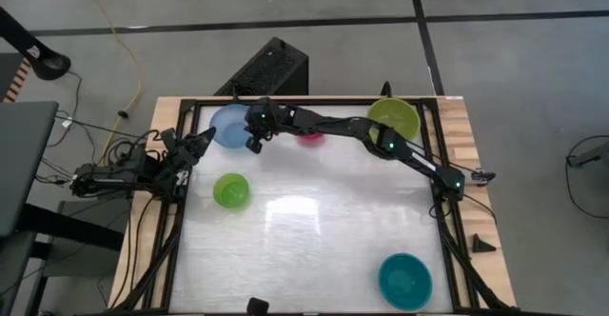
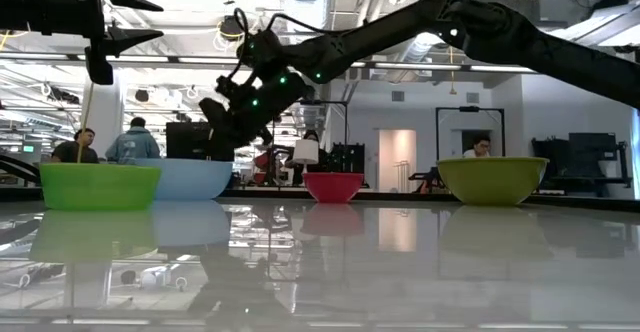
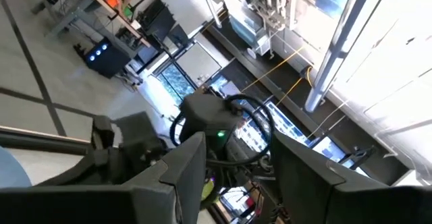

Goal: Nest bowls inside each other
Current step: Stack the blue bowl on the light green bowl

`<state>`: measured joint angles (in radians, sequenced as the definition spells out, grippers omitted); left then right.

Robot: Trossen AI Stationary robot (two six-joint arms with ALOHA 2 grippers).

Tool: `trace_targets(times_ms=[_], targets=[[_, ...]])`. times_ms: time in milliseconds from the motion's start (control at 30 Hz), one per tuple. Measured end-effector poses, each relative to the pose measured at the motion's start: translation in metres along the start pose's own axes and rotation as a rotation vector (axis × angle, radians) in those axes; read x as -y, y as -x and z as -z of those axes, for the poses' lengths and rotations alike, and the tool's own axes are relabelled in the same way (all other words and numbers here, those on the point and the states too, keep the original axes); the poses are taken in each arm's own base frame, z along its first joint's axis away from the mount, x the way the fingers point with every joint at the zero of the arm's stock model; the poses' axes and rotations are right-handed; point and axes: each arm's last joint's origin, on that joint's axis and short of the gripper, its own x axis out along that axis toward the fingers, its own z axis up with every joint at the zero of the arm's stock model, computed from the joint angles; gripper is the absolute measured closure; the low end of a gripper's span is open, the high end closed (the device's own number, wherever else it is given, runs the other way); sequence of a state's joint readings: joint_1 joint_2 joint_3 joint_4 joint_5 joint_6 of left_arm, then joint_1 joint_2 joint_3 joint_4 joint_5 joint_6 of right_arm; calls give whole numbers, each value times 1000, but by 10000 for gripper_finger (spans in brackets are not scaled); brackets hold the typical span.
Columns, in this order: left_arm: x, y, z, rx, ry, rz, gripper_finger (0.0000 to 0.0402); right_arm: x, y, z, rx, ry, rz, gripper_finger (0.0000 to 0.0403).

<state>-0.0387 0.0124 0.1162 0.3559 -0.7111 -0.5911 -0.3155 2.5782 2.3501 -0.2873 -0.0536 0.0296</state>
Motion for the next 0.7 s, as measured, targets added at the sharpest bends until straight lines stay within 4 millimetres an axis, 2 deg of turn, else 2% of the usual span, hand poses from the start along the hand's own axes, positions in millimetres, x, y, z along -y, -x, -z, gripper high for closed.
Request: trace_targets(times_ms=[233,367,467,700], targets=[[0,0,0,-1,-5,-2,246,6,2,9,-111,-61,19,373],[0,0,0,-3,-7,-4,246,5,3,19,-206,-65,21,382],[0,0,0,-3,-7,-4,246,3,-2,30,-263,-84,17,384],[0,0,1,-13,1,11,246,-9,1,49,-440,-97,-11,381]])
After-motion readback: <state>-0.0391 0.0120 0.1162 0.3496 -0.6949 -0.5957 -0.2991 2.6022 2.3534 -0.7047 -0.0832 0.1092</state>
